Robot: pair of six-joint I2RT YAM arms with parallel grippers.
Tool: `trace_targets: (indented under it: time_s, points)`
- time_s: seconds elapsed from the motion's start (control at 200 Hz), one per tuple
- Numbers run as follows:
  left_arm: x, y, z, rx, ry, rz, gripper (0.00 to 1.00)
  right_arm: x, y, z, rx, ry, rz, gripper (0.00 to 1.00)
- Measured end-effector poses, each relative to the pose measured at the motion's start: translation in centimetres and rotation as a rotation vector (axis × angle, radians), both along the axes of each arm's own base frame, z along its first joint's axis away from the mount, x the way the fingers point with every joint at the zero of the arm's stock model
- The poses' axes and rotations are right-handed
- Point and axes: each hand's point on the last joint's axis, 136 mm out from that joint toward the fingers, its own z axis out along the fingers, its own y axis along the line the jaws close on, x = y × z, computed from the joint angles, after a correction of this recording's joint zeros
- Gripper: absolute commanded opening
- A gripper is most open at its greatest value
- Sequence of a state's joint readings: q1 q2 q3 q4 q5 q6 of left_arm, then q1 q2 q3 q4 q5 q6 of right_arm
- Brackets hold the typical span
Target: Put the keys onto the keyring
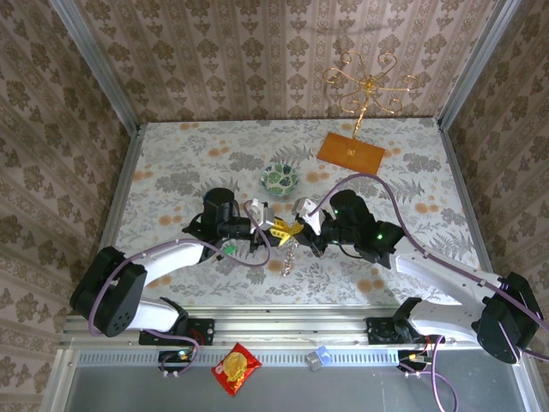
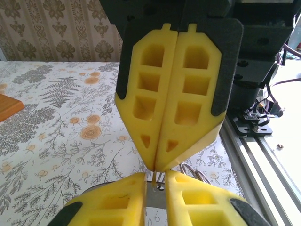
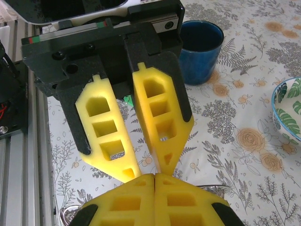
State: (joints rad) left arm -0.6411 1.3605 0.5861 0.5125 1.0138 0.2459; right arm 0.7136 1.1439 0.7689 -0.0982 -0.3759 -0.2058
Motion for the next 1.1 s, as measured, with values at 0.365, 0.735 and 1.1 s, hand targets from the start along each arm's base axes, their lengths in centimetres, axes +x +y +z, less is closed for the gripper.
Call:
trace_targets:
  time_s: [0.365, 0.735, 1.1]
  points:
    - [0.0, 0.2, -0.5, 0.005, 0.027, 0.015, 0.00, 0.0, 0.1, -0.2, 0.005, 0.019, -0.005, 0.19]
    - [-1.1, 0.9, -0.2, 0.014, -0.063, 0.048, 0.00, 1.6, -2.8, 1.7, 0.027, -0.068, -0.146, 0.42]
    - [-1.9, 1.4, -0.2, 0.050, -0.196, 0.062, 0.00, 1.4, -3.7, 0.4, -0.038, -0.084, -0.152, 0.42]
